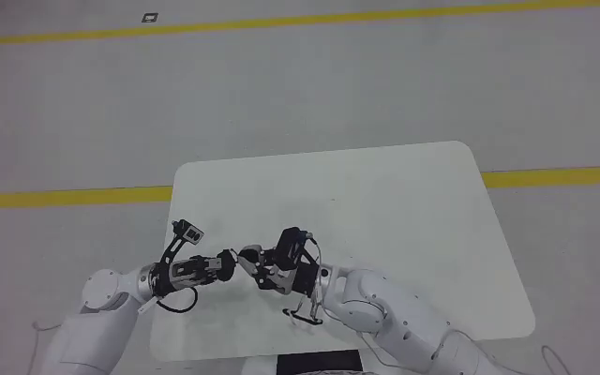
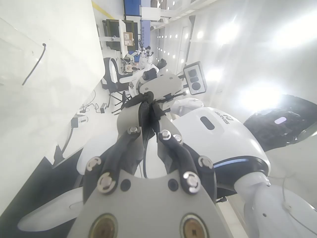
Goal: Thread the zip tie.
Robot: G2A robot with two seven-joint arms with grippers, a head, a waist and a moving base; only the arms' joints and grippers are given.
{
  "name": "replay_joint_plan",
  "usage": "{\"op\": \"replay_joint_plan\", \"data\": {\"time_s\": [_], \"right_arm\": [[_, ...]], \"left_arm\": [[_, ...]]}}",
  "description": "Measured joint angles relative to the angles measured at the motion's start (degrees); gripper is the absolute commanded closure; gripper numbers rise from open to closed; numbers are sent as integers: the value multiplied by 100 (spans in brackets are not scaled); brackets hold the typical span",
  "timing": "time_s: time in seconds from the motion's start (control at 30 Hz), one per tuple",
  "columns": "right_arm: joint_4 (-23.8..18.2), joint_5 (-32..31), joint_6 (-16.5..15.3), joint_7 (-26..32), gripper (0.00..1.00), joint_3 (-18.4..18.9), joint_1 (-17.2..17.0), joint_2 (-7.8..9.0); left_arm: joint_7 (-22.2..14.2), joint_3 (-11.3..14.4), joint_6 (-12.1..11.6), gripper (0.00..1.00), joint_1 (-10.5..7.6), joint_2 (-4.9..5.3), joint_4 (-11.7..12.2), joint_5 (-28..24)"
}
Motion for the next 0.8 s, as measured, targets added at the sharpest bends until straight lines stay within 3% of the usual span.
{"op": "replay_joint_plan", "data": {"time_s": [0.8], "right_arm": [[164,33,0,-58,100,7,27,-80]], "left_arm": [[0,0,0,100,0,0,0,0]]}}
